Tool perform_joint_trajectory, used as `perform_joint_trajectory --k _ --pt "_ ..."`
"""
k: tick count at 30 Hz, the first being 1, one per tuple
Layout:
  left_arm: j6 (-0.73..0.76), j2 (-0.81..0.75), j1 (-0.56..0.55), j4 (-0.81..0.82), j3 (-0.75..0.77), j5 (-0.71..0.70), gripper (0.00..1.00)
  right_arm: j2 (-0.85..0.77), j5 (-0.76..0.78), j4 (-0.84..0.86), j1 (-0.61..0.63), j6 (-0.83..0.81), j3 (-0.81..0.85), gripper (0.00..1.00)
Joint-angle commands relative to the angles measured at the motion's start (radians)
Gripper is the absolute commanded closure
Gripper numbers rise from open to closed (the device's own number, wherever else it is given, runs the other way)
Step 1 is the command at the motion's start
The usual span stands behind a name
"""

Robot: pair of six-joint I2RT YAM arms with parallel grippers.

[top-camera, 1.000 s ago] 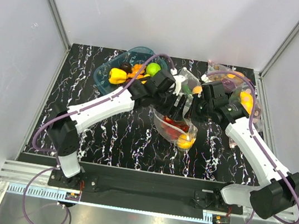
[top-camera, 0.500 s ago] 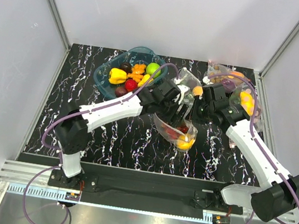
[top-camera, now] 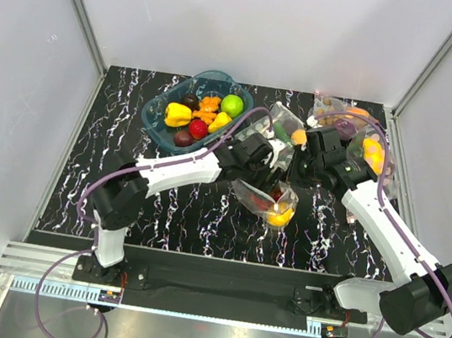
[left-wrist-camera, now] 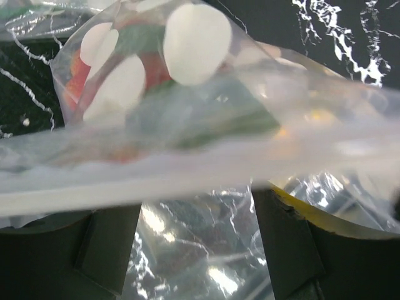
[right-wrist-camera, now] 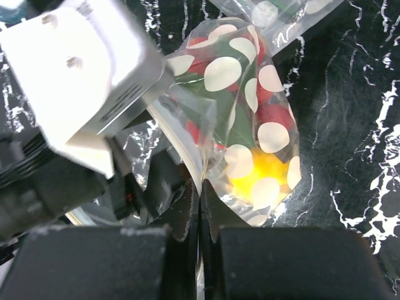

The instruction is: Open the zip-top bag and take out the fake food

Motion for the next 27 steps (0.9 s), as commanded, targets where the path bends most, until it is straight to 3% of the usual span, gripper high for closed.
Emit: perform_joint_trajectory --k 1,15,19,22,27 --pt "0.032 0.047 0.002 0.079 -0.003 0.003 0.25 -0.011 0.025 0.014 0.0 0.016 -0.017 1.0" --pt "0.07 0.165 0.002 0.083 0.051 0.001 0.26 0.034 0.0 0.028 -0.036 0.013 -0.043 1.0" --pt "0.078 0.185 0.002 0.086 0.071 0.007 0.4 0.035 -0.006 0.025 -0.048 0.014 -0.049 1.0" --pt "0.091 0.173 0.002 0.114 0.065 0.038 0.63 0.038 -0.006 0.019 -0.058 0.014 -0.052 1.0" --pt "0.117 0.131 0.002 0.161 0.028 0.087 0.83 0.022 0.022 0.008 -0.086 0.016 -0.049 1.0"
